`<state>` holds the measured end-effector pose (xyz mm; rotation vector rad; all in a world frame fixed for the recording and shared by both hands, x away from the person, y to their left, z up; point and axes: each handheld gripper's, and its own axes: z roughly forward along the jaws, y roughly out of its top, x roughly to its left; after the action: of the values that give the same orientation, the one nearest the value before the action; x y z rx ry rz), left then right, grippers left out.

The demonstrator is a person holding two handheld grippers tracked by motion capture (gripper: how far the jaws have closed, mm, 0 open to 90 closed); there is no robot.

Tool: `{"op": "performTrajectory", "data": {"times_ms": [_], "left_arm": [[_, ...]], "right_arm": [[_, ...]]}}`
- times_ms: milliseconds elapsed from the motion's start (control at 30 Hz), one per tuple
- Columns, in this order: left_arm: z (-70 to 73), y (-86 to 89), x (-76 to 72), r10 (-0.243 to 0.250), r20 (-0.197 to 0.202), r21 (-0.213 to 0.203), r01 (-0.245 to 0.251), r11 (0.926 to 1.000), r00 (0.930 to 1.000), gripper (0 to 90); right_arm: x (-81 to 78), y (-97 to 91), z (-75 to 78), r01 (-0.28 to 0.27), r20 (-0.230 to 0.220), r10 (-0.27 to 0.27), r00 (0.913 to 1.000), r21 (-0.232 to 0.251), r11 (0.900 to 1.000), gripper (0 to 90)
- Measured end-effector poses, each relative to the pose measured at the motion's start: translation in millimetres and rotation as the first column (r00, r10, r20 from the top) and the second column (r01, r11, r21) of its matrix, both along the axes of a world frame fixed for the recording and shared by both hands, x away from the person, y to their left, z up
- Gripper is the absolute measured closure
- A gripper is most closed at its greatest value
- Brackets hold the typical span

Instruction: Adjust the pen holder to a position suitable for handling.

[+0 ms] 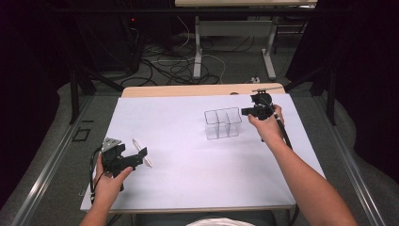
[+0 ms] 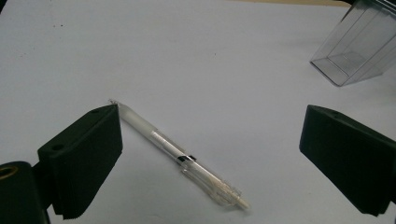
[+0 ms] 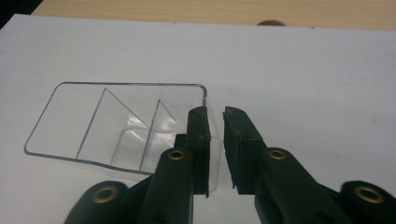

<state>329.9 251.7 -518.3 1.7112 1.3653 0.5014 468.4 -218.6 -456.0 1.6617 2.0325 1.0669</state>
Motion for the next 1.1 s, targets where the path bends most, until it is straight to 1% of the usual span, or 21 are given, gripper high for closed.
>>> {"op": "performTrajectory", "data": {"times_ms": [33,100,133,167,233,267,300,333,367,433,533,567,633,733,800,833,867,1100], "left_arm": [[0.0,-0.1,0.0,0.0,0.0,0.0,0.0,1.0,1.0,6.3],[-0.1,-0.2,0.0,0.0,-0.001,0.0,0.0,1.0,1.0,6.4],[-0.2,-0.3,0.0,0.0,-0.001,0.001,0.0,1.0,1.0,6.4],[-0.4,-0.4,0.0,0.0,-0.002,0.002,0.0,1.0,1.0,6.4],[-0.4,-0.7,0.2,-0.001,-0.005,0.002,0.001,1.0,1.0,6.5],[-0.5,-0.9,0.3,-0.002,-0.004,0.003,0.002,1.0,1.0,6.5],[-0.5,-0.8,0.4,-0.003,-0.003,0.005,0.003,1.0,1.0,6.5],[-0.5,-0.8,0.5,-0.003,-0.003,0.004,0.003,1.0,1.0,6.5],[-0.7,-0.8,0.6,-0.001,-0.003,0.003,0.001,1.0,1.0,6.5],[-1.0,-0.4,0.8,0.0,-0.005,0.004,0.0,1.0,1.0,6.6],[-1.0,0.0,0.6,0.0,-0.006,0.005,0.0,1.0,1.0,6.7],[-0.9,0.0,0.6,0.0,-0.006,0.004,0.001,1.0,1.0,6.7],[-0.8,-0.2,0.4,0.0,-0.006,0.005,0.0,1.0,1.0,6.7],[-1.0,-0.7,0.6,-0.001,-0.002,0.003,0.001,1.0,1.0,6.7],[-1.2,-1.0,0.8,-0.002,-0.003,0.005,0.002,1.0,1.0,6.7],[-1.3,-1.1,1.0,-0.002,-0.004,0.004,0.002,1.0,1.0,6.7],[-1.4,-1.2,1.2,-0.002,-0.004,0.004,0.002,1.0,1.0,6.7],[-1.3,-1.0,1.4,-0.004,-0.005,0.006,0.004,1.0,1.0,6.7]], "right_arm": [[-1.5,-2.2,-0.5,0.005,0.019,-0.005,0.9998,-0.001,1.0,82.4],[-4.6,-7.9,-4.1,0.003,0.077,-0.002,0.997,-0.016,0.9999,85.6],[-5.7,-10.6,-6.7,0.003,0.092,0.0,0.9957,-0.026,0.9997,88.0],[-6.4,-12.4,-10.0,0.009,0.102,-0.006,0.9948,-0.031,0.9995,89.8],[-7.2,-15.2,-18.1,0.012,0.118,-0.008,0.993,-0.032,0.9994,90.0],[-7.2,-16.5,-22.5,0.012,0.126,-0.007,0.9919,-0.044,0.999,90.0],[-7.2,-17.0,-26.8,0.014,0.129,-0.008,0.9916,-0.046,0.9989,90.0],[-6.6,-17.5,-31.4,0.005,0.136,0.002,0.9907,-0.055,0.9985,90.0],[-6.5,-16.5,-34.8,0.009,0.128,0.0,0.9918,-0.067,0.9977,90.0],[-7.5,-14.8,-41.3,-0.001,0.127,0.009,0.9918,-0.06,0.9982,90.0],[-9.9,-11.1,-48.2,-0.024,0.116,0.032,0.9927,-0.067,0.9974,90.0],[-10.9,-9.3,-50.0,-0.026,0.117,0.035,0.9925,-0.071,0.9971,90.0],[-13.3,-7.5,-53.0,-0.036,0.128,0.044,0.9908,-0.062,0.9974,90.0],[-16.0,-4.4,-56.7,-0.05,0.13,0.056,0.9899,-0.05,0.9975,90.0],[-18.0,-0.1,-58.1,-0.054,0.124,0.057,0.9906,-0.032,0.9981,90.0],[-19.1,2.1,-58.2,-0.053,0.127,0.058,0.9902,-0.044,0.9976,90.0],[-19.3,3.7,-58.9,-0.059,0.141,0.066,0.9878,-0.052,0.9969,90.0],[-21.6,17.5,-62.9,-0.09,0.14,0.094,0.9857,-0.035,0.9953,90.0]]}}
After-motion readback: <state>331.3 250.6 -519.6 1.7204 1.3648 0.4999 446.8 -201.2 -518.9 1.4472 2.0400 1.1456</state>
